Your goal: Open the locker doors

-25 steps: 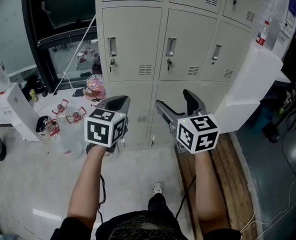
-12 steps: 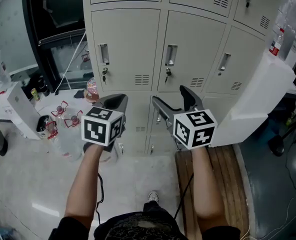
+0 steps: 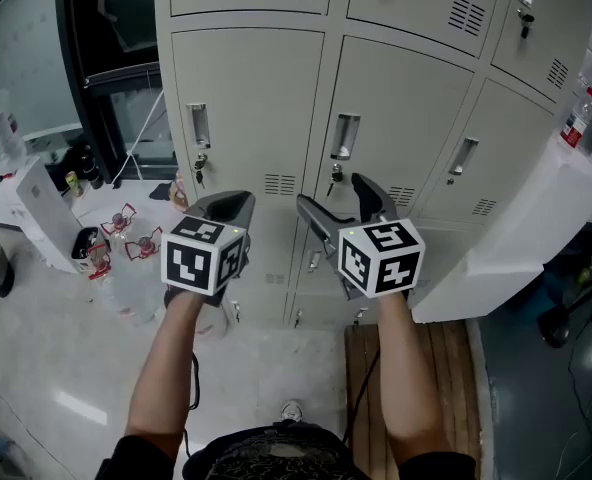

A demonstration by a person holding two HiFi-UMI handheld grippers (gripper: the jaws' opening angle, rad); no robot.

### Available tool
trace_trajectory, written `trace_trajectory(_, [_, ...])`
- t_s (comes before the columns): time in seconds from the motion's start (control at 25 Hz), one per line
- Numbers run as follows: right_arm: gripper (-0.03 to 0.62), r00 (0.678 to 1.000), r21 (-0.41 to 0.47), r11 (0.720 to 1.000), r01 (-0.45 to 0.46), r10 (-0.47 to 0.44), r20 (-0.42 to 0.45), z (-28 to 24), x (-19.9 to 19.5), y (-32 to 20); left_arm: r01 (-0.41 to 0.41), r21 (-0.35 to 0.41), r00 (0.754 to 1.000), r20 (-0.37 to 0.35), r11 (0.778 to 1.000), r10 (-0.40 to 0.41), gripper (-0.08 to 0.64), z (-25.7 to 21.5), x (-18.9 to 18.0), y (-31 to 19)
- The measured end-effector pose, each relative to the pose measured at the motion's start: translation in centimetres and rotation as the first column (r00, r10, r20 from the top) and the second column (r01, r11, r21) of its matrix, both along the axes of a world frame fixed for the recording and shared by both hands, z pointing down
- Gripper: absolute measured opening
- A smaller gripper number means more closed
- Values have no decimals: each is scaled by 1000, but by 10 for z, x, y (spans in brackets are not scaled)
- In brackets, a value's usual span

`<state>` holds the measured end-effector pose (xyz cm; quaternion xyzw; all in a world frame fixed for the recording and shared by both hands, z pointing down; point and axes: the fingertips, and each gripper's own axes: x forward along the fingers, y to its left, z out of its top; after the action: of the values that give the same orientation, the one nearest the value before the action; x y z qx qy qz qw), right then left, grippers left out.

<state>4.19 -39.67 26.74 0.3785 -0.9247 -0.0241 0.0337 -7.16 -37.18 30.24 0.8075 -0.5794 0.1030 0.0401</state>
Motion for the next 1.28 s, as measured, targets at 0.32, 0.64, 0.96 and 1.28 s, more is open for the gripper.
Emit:
trace_trajectory(0.32, [420, 999, -4, 999, 45, -45, 2, 1, -11, -54, 47, 1, 999, 0, 999, -47, 2, 3, -6, -41])
trace_trajectory(0.64, [410, 997, -4, 997, 82, -82, -8, 2, -21, -91, 70, -4, 997, 12, 998, -70, 2, 8, -4, -71])
trace_trajectory(0.96, [408, 993, -17, 993, 115, -115, 20, 4, -28, -103, 87, -3, 996, 14, 996, -87, 2, 13, -7, -78])
trace_trajectory(1.28, [400, 993, -22, 994, 106, -105, 54, 1, -30, -99, 92, -16, 996, 12, 996, -92, 2, 18, -16, -70])
